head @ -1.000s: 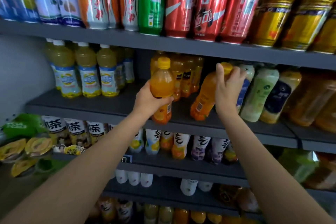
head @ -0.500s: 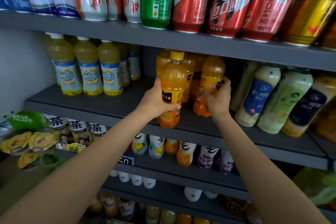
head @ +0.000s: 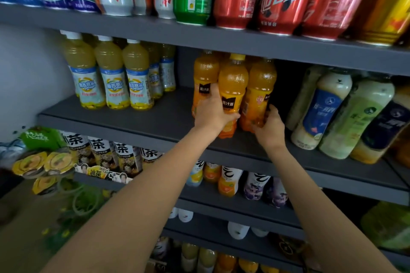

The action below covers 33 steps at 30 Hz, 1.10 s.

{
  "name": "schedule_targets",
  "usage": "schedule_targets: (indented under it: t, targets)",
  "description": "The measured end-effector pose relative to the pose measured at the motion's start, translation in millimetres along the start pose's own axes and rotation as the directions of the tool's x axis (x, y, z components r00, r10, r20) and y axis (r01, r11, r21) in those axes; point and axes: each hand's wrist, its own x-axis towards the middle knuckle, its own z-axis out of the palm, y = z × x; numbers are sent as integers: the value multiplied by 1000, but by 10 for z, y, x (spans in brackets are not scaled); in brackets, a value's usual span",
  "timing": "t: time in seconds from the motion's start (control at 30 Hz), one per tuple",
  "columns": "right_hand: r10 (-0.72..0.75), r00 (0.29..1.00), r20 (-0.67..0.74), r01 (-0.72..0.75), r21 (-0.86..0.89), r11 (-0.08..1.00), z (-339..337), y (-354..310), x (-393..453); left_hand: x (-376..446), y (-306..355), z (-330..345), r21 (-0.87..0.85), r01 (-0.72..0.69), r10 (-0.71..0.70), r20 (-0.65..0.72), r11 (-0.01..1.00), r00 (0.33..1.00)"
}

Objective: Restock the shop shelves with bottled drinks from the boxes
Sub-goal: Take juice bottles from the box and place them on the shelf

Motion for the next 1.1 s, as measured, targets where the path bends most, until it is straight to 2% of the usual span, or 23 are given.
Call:
schedule_targets:
  t: [0.17,0.23,0.3,0.37,0.43,0.47,0.5,0.57,0.63,0.67,0.73,0.8,0.9,0.97,1.07,1.1]
  targets:
    - [27,999,29,-25,-46,999,-22,16,-91,84,21,277,22,71,-68,-115,997,991]
    - [-73,994,-86,70,-29,997,-40,-117,-225,65,20,302,12,68,-66,-125,998,990]
    - [-207,947,-246,214,-1,977,-40,-248,-405,-30,-47,242,-113,7,-23,-144,994,989]
    - [-316,895,-314,342,31,939,23,-374,-629,-296,-234,100,-258,-106,38,-257,960,966]
    - [-418,862,-286,451,57,891,184,-492,-894,-702,-591,-53,-305,-165,44,-368,938,929]
    - [-471,850,-236,496,61,866,312,-533,-1039,-935,-840,-116,-309,-132,-1,-395,942,919]
    - [-516,843,-154,530,64,846,488,-563,-1209,-1198,-1139,-164,-321,-52,-85,-398,946,914]
    - [-560,826,67,557,57,828,934,-558,-1595,-1806,-1764,-255,-355,216,-343,-349,910,872]
    - [-509,786,351,530,41,847,1423,-491,-2061,-2527,-2471,-332,-329,515,-604,-288,791,743]
    - [-454,734,505,514,22,857,1677,-419,-2313,-2917,-2820,-382,-315,642,-714,-248,699,655]
    - [-326,586,742,527,-43,849,2195,-217,-2833,-3768,-3570,-420,-245,850,-883,-77,467,463]
    - [-191,434,880,558,-96,825,2679,-6,-3384,-4516,-4074,-512,-135,945,-952,28,299,305]
    - [49,263,964,618,-208,758,3286,321,-4177,-5212,-4434,-750,-41,989,-988,63,140,143]
    - [147,202,968,584,-240,776,3693,597,-4656,-5484,-4681,-835,42,987,-983,107,154,149]
    - [264,90,960,498,-273,823,4278,1014,-5289,-5760,-5214,-730,95,956,-949,186,276,255]
    - [295,71,953,473,-292,831,4444,1126,-5463,-5804,-5379,-651,113,939,-933,206,323,296]
